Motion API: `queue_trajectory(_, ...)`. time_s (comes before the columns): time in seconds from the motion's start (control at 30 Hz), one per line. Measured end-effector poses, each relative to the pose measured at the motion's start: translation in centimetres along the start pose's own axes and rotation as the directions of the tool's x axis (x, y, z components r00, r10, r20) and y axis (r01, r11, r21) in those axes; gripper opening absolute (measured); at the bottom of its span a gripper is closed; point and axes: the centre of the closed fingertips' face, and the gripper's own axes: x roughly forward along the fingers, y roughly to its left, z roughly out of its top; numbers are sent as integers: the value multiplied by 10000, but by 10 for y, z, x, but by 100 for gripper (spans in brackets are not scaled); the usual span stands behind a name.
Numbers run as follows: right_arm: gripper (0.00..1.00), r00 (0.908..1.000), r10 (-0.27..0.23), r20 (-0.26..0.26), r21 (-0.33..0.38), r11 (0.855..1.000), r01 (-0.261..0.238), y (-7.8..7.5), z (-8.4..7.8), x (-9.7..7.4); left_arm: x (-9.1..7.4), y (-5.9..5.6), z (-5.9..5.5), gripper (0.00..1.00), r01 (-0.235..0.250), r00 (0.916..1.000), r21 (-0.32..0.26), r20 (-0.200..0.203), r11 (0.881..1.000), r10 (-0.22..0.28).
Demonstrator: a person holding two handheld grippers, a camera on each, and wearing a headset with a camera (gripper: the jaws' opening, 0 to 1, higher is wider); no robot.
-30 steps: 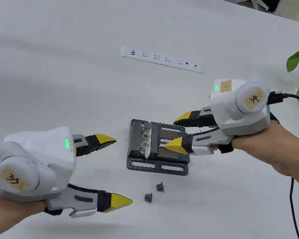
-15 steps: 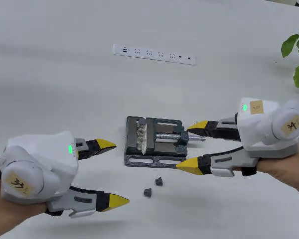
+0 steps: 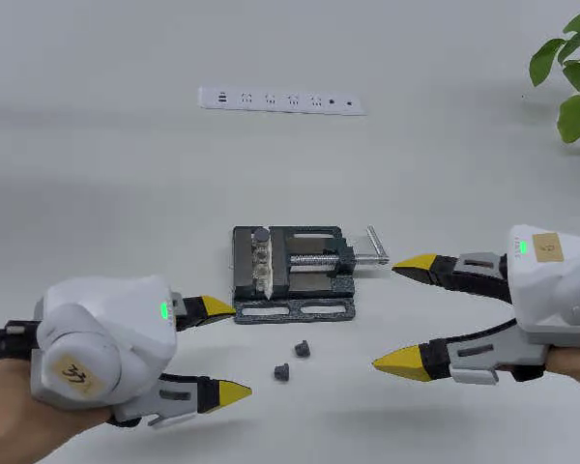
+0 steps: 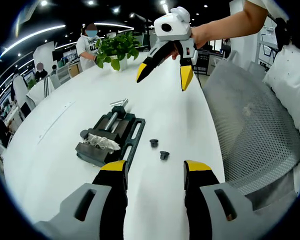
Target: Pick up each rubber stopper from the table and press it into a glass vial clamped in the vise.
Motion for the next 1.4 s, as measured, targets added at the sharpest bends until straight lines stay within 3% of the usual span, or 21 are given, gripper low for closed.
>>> queue_trajectory(0.27,74,9997,-130,202,79,9999,129,4,-12,-10,21,-6,-9,33,356,9977,164,-581,9992,-346)
queue_trajectory(0.37,74,9994,-190,284,142,9997,186,6,-16,-14,29,-9,-16,30,501,9933,290,-1060,9983,-468)
queue_trajectory(0.57,73,9987,-381,327,317,9988,371,6,-22,-21,41,-14,-16,23,668,9902,338,-1250,9972,-621)
queue_trajectory(0.67,72,9979,-506,396,414,9979,489,4,-23,-25,48,-15,-23,22,785,9861,404,-1501,9961,-717)
queue_trajectory(0.97,70,9967,-673,444,526,9965,650,3,-27,-31,58,-17,-19,15,915,9830,468,-1638,9947,-828)
queue_trajectory(1.13,69,9967,-702,413,596,9959,677,4,-29,-33,62,-20,-23,13,1075,9780,526,-1853,9928,-961)
queue_trajectory(1.4,68,9959,-796,434,656,9949,767,2,-29,-35,64,-18,-24,9,1103,9771,598,-1892,9921,-973)
